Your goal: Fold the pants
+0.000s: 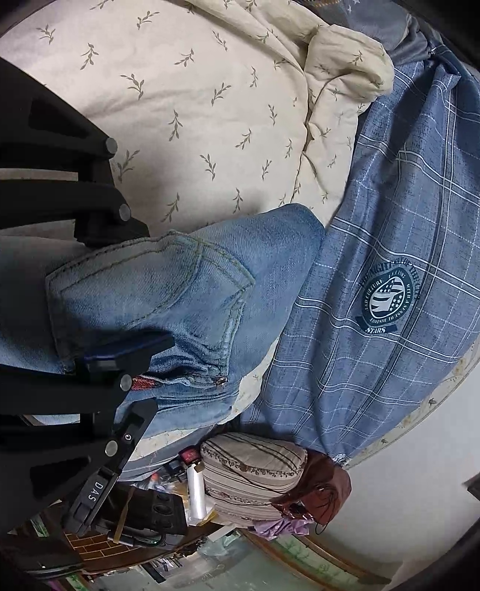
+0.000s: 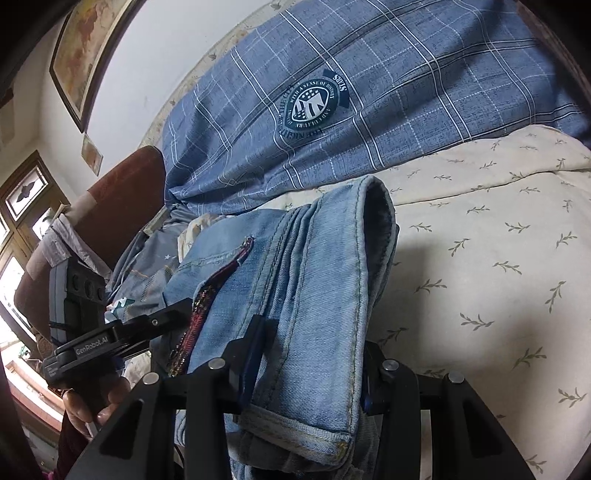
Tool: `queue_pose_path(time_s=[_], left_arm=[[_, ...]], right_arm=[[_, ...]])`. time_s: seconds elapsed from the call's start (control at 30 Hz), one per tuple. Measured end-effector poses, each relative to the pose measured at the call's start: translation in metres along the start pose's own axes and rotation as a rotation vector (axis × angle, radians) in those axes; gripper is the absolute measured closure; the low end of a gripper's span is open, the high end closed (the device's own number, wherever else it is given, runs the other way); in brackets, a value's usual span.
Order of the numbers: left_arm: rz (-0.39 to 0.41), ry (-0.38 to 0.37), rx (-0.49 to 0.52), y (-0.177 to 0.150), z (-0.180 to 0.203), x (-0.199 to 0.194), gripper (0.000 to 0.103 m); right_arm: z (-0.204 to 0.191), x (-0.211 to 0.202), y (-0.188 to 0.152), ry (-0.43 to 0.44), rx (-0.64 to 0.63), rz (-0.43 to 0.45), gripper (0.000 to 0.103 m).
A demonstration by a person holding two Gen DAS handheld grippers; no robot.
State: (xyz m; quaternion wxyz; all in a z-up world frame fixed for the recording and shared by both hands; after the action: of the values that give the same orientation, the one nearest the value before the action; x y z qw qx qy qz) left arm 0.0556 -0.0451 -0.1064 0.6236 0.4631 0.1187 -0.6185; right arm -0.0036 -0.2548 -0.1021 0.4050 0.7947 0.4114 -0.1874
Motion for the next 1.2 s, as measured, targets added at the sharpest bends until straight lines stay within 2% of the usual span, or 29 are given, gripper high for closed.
queue_pose_path(time_s=[0.33, 0.7, 1.0, 1.2], left_arm=[[0.021, 0.02, -0.022, 0.007, -0.001, 0.002, 0.061], [0.045, 0.077, -0.029, 0.025, 0.0, 0.008, 0.061], [0.04, 0.13, -0.031, 0.037, 0.0, 0.022, 0.061], [0.039, 0.138, -0.036, 0.042, -0.001, 0.027, 0.061]], right_arm=[[0.0, 0.001, 0.008, -0.009, 0.007, 0.023, 0.058], [0.001, 0.007, 0.022, -0.028, -0.005, 0.029, 0.058], [0.012, 0.019, 0.038, -0.059, -0.007, 0.016, 0.058], [0.016, 0.025, 0.044, -0.067, -0.004, 0.01, 0.058]])
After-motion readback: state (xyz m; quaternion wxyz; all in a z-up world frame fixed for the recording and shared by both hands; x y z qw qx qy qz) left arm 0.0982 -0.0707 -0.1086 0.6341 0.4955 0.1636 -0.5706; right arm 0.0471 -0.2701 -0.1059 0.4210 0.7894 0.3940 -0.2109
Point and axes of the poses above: each gripper's, at about its wrist camera, not at the fingertips, and x roughly the way its jaws point, z to its right, y to its top, the point moved 4 cm from there along x, roughly the way its jaws point, and after that the axes turned 12 degrees about -z, right-handed, at the moved point
